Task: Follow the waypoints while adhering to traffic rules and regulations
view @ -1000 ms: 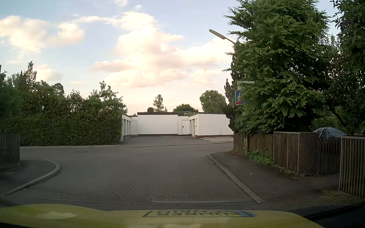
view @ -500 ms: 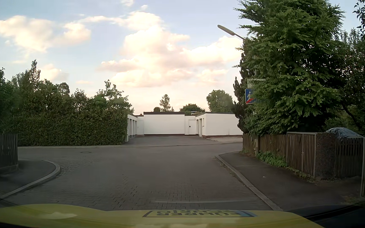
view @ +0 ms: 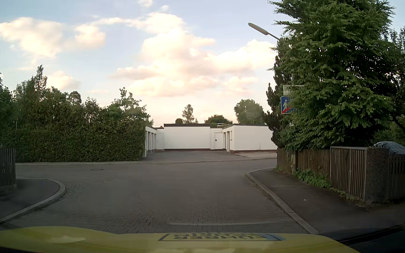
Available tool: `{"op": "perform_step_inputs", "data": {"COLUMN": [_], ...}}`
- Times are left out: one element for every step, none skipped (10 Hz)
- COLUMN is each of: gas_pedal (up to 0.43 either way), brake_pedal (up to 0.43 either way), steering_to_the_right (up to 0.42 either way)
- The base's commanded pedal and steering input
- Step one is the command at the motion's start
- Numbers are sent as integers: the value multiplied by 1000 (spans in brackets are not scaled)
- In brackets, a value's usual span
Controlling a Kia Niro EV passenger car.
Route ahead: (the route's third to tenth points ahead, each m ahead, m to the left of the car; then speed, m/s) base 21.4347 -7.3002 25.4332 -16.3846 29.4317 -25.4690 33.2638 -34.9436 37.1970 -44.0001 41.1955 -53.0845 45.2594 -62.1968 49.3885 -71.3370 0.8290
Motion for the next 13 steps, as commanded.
{"op": "perform_step_inputs", "data": {"gas_pedal": [0,0,0,0,0,0,0,0,0,0,0,0,0], "brake_pedal": [189,189,189,189,189,189,189,189,189,189,189,189,189], "steering_to_the_right": [-113,-106,-102,-100,-98,-97,-95,-95,-95,-95,-95,-95,-95]}}
